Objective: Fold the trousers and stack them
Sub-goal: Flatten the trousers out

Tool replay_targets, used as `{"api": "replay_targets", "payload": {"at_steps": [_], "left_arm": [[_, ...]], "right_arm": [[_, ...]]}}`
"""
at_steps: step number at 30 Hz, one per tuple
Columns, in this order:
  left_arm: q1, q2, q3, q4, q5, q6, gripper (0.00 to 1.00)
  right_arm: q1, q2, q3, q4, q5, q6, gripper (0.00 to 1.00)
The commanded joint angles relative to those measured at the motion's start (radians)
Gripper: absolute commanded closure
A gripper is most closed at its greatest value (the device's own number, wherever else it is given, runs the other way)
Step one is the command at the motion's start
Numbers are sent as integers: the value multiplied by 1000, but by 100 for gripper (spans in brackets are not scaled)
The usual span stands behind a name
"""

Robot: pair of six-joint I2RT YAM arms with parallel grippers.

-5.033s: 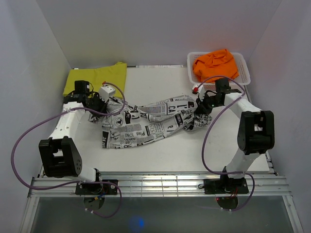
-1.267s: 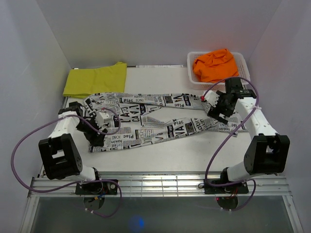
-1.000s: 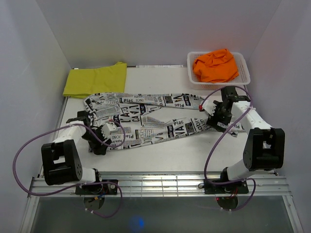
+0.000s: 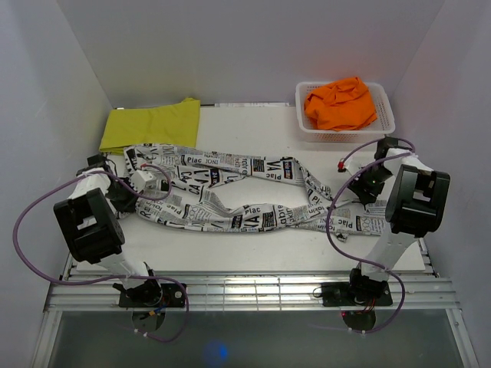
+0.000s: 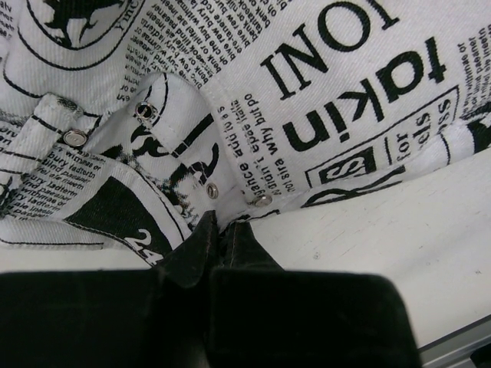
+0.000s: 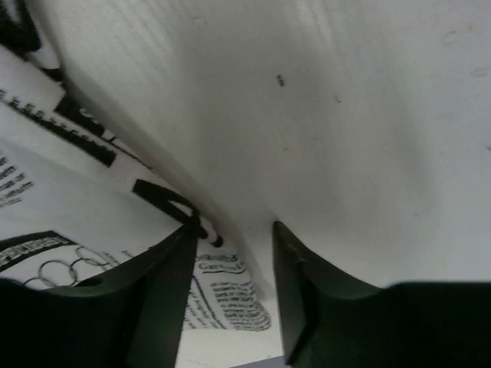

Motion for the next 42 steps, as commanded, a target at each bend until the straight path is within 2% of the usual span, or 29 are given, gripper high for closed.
{"api": "replay_targets", "payload": {"at_steps": [1,2,3,4,10,13,16,20,23,24,25,26,27,28,30,32,33,34,35,38,42], "left_arm": [[2,-11,4,35,20,-5,100],[2,-11,5,35,23,-8,100],[2,-11,11,33,32,-16,100],[2,-12,18,33,36,-22,100],[6,0,114,-10,113,-106,100],[28,-6,177,-31,161,-138,100],[61,-29,202,-54,213,-134,100],[103,-58,157,-57,214,-85,100],[141,-58,113,-50,210,-50,100],[159,-55,102,-45,208,-42,100],[167,-55,90,-41,198,-34,100],[173,-54,62,-27,188,-14,100],[180,-54,47,-16,178,-6,100],[180,-55,30,5,156,-2,100],[183,-61,-8,25,144,13,100],[183,-63,-22,42,133,17,100],[181,-61,-25,44,132,17,100],[183,-58,-30,44,130,18,100],[183,-55,-33,47,130,20,100],[183,-54,-44,55,132,20,100],[183,-51,-48,55,145,15,100]], "right_arm": [[-5,50,42,-23,-14,-89,55],[-5,53,40,-28,-13,-90,65],[-5,50,46,-48,-13,-92,86],[-6,42,56,-57,-17,-81,92],[-49,-103,250,-284,-98,-116,92],[-77,-215,268,-418,-112,-206,92],[-89,-395,167,-469,-83,-323,92],[-88,-686,-141,-502,-49,-475,92],[-88,-845,-280,-522,-33,-585,92],[-86,-876,-370,-520,-2,-614,91],[-88,-910,-413,-513,24,-639,85],[-86,-970,-450,-491,46,-651,69],[-86,-990,-502,-417,75,-661,60],[-88,-1005,-515,-373,83,-655,42],[-88,-968,-497,-303,73,-609,26],[-88,-824,-379,-298,54,-535,22],[-89,-764,-322,-307,32,-483,22],[-92,-698,-191,-348,18,-393,22],[-101,-573,-120,-373,-2,-342,24],[-100,-350,136,-506,-147,-163,30],[-56,-214,221,-493,-230,34,36]]}}
